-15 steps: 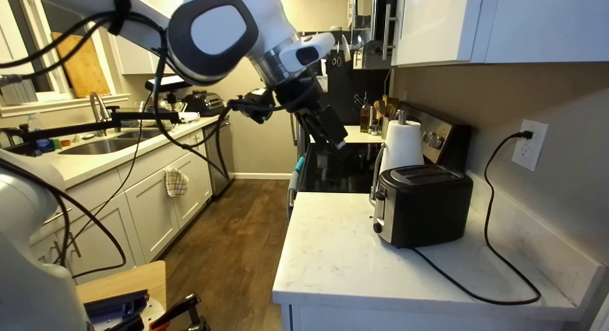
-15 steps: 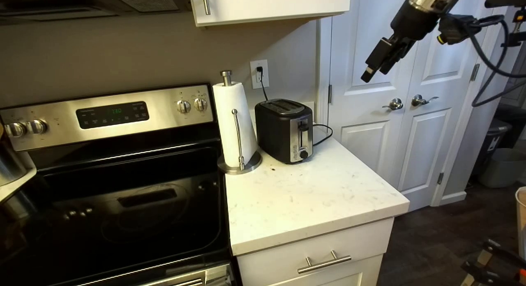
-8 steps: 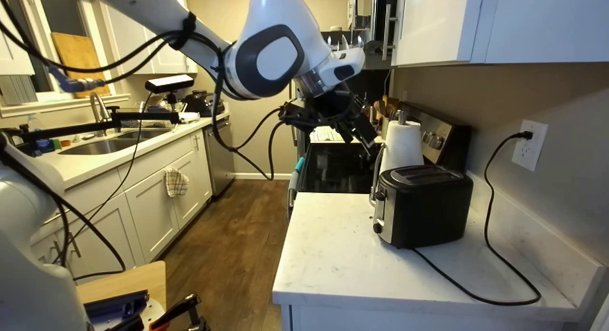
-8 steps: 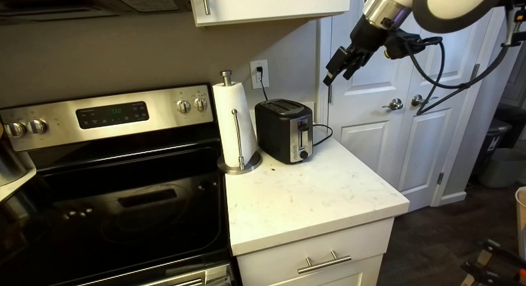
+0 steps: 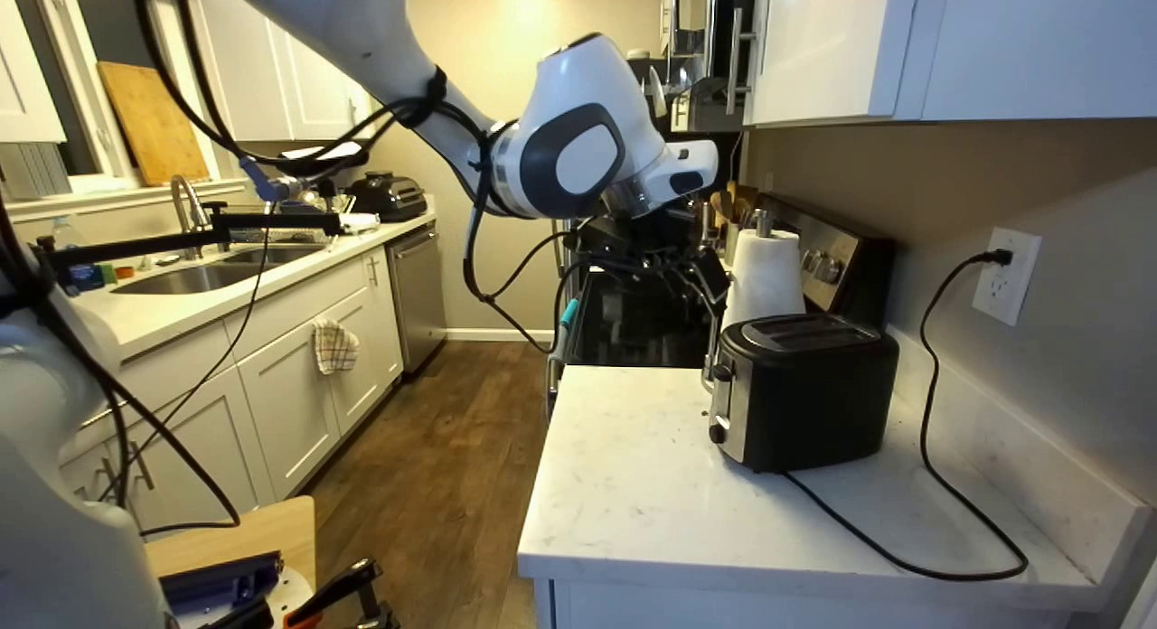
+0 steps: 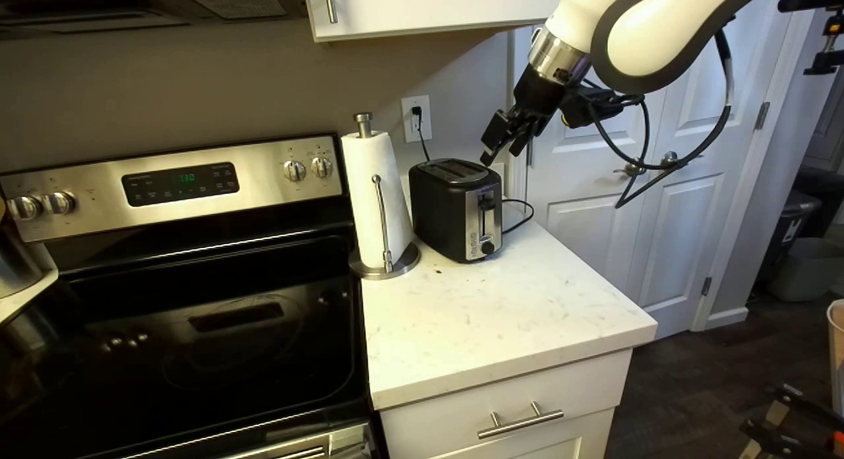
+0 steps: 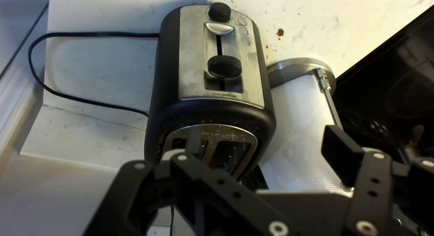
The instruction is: Turn on the toaster
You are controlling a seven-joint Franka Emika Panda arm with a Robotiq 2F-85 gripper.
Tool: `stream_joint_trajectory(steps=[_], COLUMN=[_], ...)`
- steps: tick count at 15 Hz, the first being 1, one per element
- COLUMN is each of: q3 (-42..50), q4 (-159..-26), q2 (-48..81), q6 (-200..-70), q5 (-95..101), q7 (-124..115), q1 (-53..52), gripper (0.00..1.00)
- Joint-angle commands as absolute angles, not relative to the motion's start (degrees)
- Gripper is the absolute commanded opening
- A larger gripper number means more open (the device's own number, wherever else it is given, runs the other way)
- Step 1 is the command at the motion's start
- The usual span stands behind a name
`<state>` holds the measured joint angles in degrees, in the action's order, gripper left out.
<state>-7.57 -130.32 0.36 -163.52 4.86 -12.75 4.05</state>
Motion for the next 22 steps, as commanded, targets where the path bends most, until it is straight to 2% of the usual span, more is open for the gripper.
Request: stream_joint_trajectory(steps=[1, 10, 11, 22], q3=[-7.6, -5.3, -4.7, 5.6], q4=[-127.2, -125.0, -125.0, -126.5], q2=[4.5, 9.8, 10.1, 11.1], q6=[-165.5, -167.1, -167.4, -168.5], q5=[5.9, 11.4, 12.6, 38.9], q7=[-14.1, -17.7, -18.7, -39.0], q1=[3.9, 2.9, 2.5, -5.8], gripper=[0.6, 0.02, 0.0, 0.0])
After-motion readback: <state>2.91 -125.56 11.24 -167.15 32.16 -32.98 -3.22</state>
